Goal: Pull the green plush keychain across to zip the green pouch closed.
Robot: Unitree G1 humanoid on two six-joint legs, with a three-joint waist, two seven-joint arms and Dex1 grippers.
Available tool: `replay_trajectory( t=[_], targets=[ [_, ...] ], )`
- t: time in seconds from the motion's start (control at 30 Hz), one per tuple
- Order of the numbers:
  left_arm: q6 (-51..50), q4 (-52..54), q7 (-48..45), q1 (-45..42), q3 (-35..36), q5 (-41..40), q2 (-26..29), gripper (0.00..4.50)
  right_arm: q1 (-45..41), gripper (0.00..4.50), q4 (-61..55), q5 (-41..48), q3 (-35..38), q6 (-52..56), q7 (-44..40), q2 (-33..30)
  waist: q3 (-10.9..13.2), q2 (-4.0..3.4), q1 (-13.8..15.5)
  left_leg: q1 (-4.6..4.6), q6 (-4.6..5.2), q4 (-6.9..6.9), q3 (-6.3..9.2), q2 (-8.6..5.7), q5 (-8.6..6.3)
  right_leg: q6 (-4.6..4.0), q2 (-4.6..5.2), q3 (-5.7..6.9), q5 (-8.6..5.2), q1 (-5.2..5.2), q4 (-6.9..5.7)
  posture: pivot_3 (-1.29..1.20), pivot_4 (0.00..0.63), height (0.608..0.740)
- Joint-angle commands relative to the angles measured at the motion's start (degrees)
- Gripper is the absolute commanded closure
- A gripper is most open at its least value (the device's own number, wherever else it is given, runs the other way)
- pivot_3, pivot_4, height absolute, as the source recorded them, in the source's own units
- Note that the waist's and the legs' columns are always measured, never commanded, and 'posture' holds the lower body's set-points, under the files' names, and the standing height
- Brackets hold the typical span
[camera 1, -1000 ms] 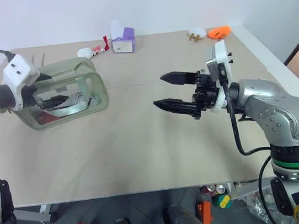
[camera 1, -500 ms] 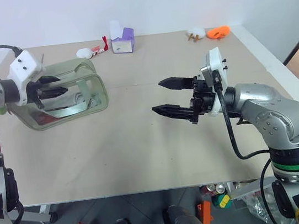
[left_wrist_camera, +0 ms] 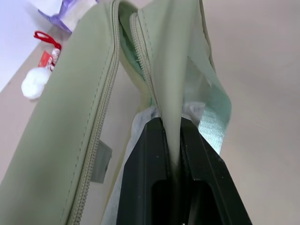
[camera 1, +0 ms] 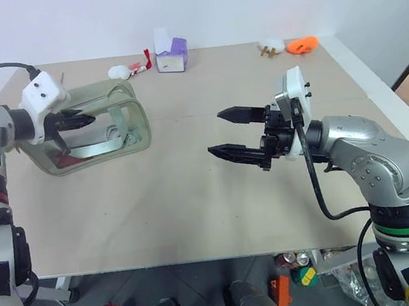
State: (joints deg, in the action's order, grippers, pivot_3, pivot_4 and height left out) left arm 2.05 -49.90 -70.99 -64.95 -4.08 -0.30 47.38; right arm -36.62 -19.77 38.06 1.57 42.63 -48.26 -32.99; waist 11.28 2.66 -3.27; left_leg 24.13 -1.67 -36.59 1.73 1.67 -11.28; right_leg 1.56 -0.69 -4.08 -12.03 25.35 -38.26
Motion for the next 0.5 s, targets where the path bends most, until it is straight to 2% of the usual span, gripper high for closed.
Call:
replay_trajectory(
  t=[0.03,0.33,0.5],
  targets=[
    [-2.2,9.9,-2.2,-1.1,1.4,-3.6,-1.5,4.47,-0.5,0.00,-1.3,0.6,1.0,-0.8,-0.1,-0.7,0.0,0.00,0.6,0.03,0.00,-0.02,0.00,0.00,0.00,0.01,0.00,0.01,0.00,0.01,0.01,0.00,0.150,0.740],
    [-15.8,37.5,-4.6,7.9,-1.3,-8.0,-3.8,4.47,-1.6,0.00,1.1,-0.4,2.0,-2.4,-1.2,-2.2,0.0,-0.04,0.4,0.07,0.00,-0.03,0.00,0.02,0.00,0.01,-0.01,-0.02,0.02,0.03,0.04,0.00,0.150,0.740],
    [-16.3,42.3,-3.1,12.2,-3.4,-6.6,-4.0,4.47,1.1,0.00,2.6,-0.6,5.7,-3.9,-8.0,-11.9,0.0,-0.09,0.5,-0.01,0.02,-0.06,0.01,0.01,0.02,-0.01,-0.02,-0.01,0.05,0.00,-0.02,0.00,0.150,0.740]
  ],
)
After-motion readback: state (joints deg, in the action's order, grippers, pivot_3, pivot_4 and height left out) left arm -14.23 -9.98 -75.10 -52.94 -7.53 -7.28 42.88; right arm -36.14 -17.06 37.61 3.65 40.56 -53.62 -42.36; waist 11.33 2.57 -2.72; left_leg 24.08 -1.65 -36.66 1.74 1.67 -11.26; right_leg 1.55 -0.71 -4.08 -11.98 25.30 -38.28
